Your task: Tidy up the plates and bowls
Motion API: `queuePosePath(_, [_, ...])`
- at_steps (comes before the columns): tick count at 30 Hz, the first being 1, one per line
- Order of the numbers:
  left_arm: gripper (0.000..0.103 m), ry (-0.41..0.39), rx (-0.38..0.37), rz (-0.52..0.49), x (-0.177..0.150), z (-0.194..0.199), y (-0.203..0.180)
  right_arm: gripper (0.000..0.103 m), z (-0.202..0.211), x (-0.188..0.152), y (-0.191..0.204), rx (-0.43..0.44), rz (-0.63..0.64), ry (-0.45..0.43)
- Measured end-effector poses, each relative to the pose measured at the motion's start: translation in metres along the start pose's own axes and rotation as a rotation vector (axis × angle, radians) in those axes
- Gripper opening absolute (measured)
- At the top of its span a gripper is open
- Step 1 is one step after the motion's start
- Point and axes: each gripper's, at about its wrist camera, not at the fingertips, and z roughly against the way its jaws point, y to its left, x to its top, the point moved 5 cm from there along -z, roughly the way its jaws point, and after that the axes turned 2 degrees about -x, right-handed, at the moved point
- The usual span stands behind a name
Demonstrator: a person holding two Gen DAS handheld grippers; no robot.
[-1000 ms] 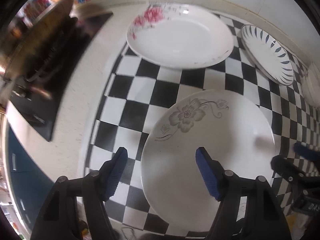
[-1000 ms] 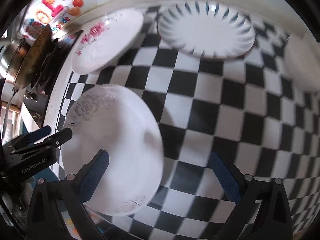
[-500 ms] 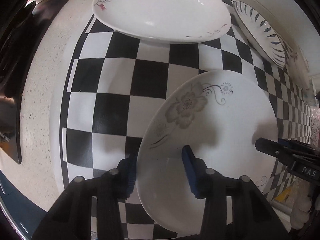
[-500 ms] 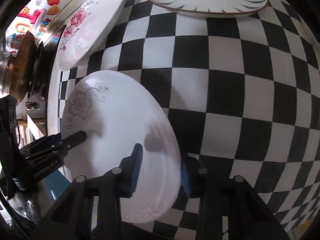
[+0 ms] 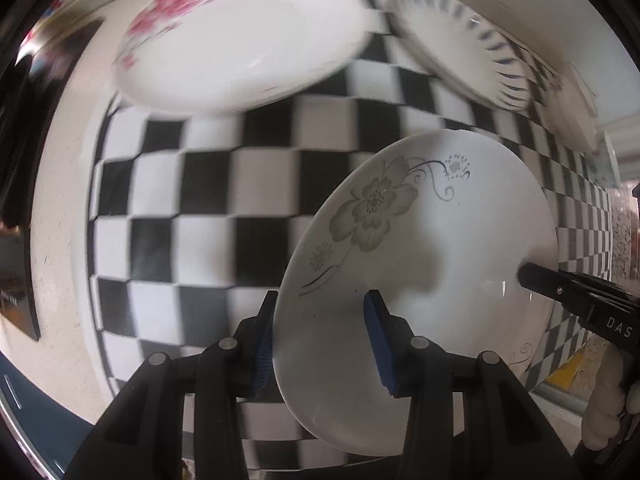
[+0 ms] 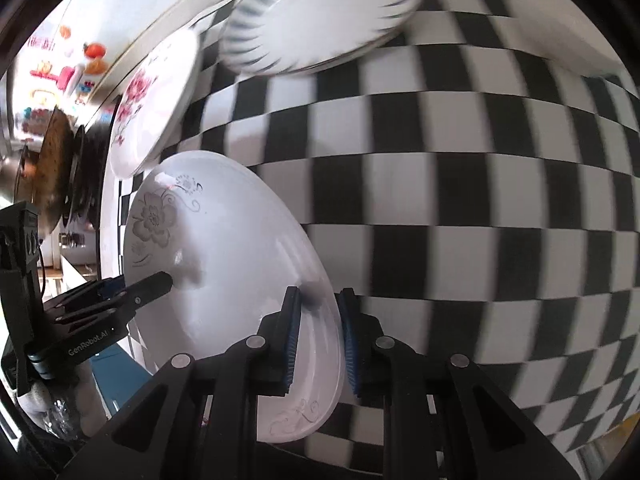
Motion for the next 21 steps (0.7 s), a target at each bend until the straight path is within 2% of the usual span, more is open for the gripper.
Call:
queuePosePath(6, [0.039,0.04,-0.015,-0.069,0.015,-0.02,-0.063,0.022,0.02,-0.003,-0.056,-0.044,-0.045,-0.011])
queuePosePath(10, [0.039,0.067,0.015,-0.13,0.019,-0.037,-0.095,0.022,0.02,-0.006,-0.09,-0.044,-0.102,0.006])
queuePosePath(12, [0.039,0.056,0.046,-0.16,0.025,-0.042,-0.11,0.022,0.018,-0.007,-0.1,-0.043,-0.113,0.012])
queuePosePath(17, [0.04,0.055,0.076,-0.18,0.032,-0.043,-0.117,0.023,0.014,-0.01,-0.105,-0.017,-0.127,0.023])
queuePosePath(18, [0.039,0.056,0.07,-0.175,0.019,-0.036,-0.114,0.023,0.015,-0.01,-0.106,-0.014,-0.127,0.025])
queuePosePath(21, [0.039,0.053,0.07,-0.175,0.019,-0.037,-0.115,0.023,0.015,-0.01,-0.109,-0.007,-0.136,0.041])
